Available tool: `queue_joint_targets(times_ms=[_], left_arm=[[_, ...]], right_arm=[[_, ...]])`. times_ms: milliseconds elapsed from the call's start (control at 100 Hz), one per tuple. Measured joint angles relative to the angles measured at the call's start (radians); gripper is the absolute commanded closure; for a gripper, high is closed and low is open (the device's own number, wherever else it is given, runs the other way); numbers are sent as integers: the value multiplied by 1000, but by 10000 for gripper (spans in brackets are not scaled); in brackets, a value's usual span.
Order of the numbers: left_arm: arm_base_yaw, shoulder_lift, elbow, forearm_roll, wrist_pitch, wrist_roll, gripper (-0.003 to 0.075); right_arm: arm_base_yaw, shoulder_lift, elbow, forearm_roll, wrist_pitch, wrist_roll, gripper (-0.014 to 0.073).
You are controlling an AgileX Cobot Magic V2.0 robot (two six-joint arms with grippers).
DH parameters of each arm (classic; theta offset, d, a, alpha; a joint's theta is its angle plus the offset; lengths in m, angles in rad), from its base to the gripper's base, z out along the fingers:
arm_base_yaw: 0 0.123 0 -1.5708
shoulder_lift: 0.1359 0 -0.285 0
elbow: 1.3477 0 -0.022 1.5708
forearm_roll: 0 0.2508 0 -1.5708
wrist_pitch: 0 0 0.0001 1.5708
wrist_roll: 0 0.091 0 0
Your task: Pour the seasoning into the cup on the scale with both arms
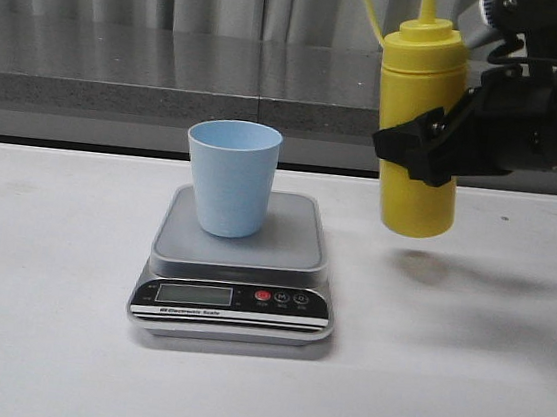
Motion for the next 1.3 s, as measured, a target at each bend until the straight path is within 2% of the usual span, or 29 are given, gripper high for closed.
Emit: queue_joint_targets(times_ms=[260, 470, 980, 1300], left_arm=[[0, 0, 0, 0, 0, 0, 738], [0, 0, 0, 0, 2, 0, 738], [0, 0, 0, 0, 2, 0, 738], [0, 0, 0, 0, 2, 0, 738]], right_arm=[[83, -53, -176, -203, 433, 0, 366], [182, -53, -273, -343, 656, 0, 368], [287, -45, -359, -669, 883, -1, 368], [297, 41, -408, -769, 976, -1, 368]])
